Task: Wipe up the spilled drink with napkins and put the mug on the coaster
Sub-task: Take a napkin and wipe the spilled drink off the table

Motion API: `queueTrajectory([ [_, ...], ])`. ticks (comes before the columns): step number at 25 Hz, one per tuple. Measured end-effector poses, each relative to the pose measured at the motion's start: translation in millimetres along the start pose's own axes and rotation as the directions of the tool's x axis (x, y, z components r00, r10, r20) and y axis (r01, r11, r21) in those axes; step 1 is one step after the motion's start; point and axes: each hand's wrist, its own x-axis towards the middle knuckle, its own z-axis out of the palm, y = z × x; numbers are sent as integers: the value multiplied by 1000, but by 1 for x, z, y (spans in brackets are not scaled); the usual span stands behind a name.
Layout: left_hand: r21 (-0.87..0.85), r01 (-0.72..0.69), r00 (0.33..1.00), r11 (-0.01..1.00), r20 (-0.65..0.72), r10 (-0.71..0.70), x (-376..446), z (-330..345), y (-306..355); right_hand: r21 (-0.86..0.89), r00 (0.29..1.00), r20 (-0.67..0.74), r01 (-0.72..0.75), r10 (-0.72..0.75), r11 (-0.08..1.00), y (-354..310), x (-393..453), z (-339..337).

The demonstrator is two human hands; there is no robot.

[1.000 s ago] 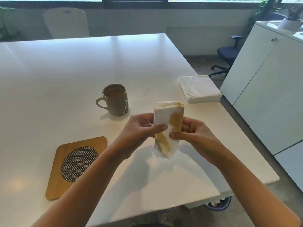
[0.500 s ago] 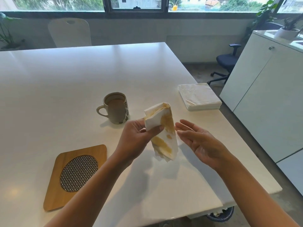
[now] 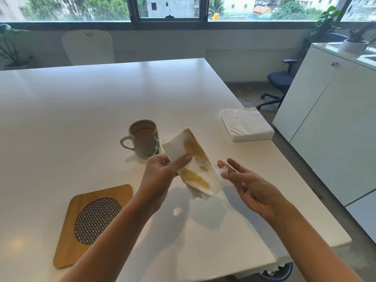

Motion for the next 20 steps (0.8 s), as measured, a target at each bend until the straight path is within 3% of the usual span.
queueTrajectory([
  [3,-33,43,998,999,-40,-44,-1,3,0,-22,996,-2,86,-86,996,1,-5,7],
  [7,-93,81,992,992,-87,-89,-1,5,-2,-143,969,101,238,-225,961,4,-17,22],
  [11,-124,30,997,992,-70,-39,-2,4,-3,-250,949,137,310,-283,917,5,-22,28],
  [13,-177,20,999,984,-37,-27,-4,2,-2,-203,966,65,257,-249,945,0,-21,25],
  [17,-275,91,991,957,124,-59,-7,-4,2,10,1000,-7,6,-6,1000,-8,-20,17],
  [20,-255,163,974,953,194,-114,-7,-7,1,-142,996,38,-79,85,987,-7,-24,14],
])
